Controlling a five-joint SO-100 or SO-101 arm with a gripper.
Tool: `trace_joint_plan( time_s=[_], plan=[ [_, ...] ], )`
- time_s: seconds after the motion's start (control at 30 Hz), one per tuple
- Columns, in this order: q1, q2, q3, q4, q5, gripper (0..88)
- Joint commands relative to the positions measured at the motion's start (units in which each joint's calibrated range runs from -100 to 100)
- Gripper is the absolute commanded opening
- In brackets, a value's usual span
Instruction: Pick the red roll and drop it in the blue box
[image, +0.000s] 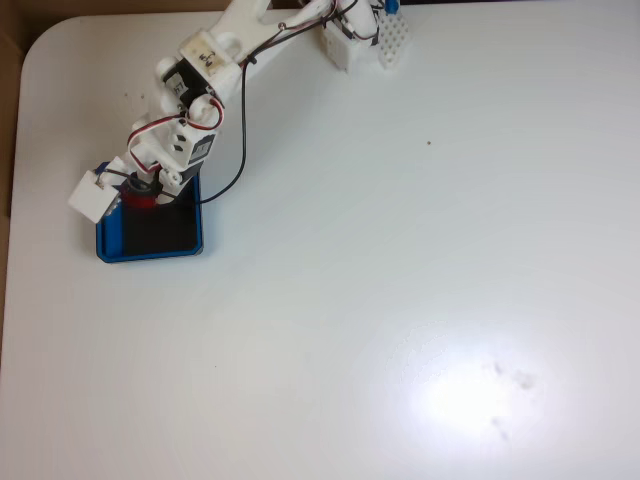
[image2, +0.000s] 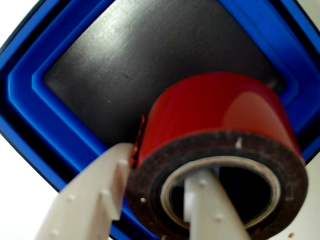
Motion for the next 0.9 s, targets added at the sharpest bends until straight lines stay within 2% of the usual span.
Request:
trace_joint_plan(
  time_s=[0.0, 0.6, 0.87],
  plan=[
    [-0.34, 1.16, -6.12, -1.22, -0.17, 1.2],
    [-3.47, 2.75, -7.47, -1.22, -0.17, 1.6],
    [-2.98, 2.08, -6.84, -1.06, -0.17, 12.5]
  ],
)
